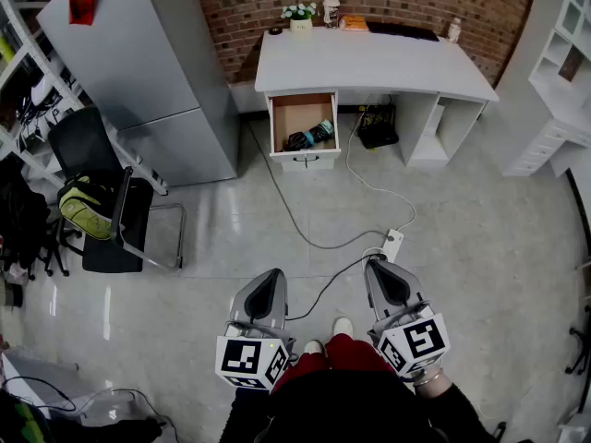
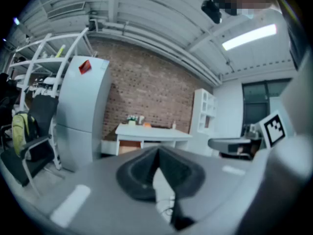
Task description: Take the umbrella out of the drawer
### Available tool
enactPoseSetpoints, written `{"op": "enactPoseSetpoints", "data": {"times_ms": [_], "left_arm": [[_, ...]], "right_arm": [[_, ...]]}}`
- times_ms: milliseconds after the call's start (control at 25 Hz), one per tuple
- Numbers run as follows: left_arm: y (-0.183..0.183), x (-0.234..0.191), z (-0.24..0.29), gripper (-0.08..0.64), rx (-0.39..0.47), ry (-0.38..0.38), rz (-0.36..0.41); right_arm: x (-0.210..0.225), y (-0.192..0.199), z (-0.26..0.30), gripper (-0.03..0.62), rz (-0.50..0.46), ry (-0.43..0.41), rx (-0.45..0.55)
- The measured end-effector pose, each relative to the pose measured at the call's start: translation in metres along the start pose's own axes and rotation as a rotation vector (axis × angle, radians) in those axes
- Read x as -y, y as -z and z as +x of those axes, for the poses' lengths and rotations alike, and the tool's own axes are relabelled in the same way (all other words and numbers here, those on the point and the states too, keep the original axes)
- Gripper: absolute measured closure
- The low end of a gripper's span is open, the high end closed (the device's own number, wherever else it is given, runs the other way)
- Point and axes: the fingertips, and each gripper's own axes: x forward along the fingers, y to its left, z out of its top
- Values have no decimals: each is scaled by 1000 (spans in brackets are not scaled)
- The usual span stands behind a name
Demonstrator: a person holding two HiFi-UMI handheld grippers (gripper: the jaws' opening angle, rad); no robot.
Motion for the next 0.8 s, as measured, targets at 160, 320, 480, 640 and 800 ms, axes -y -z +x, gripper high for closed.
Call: {"op": "enactPoseSetpoints", "data": {"times_ms": [160, 320, 480, 640, 800], "left_arm": [[-2, -2, 11, 557, 1, -6, -1], [-2, -6, 22, 557, -4, -28, -1], [-5, -10, 32, 557, -8, -49, -13], [-9, -11, 42, 557, -4, -80, -14], [-16, -9, 47, 557, 17, -120, 15]], "right_arm": [[8, -4, 6, 594, 16, 2, 1], [21, -4, 12, 594, 43, -6, -5], [36, -9, 17, 594, 49, -5, -6], [52, -14, 20, 594, 51, -8, 11], [65, -16, 15, 594, 51, -20, 25]]}}
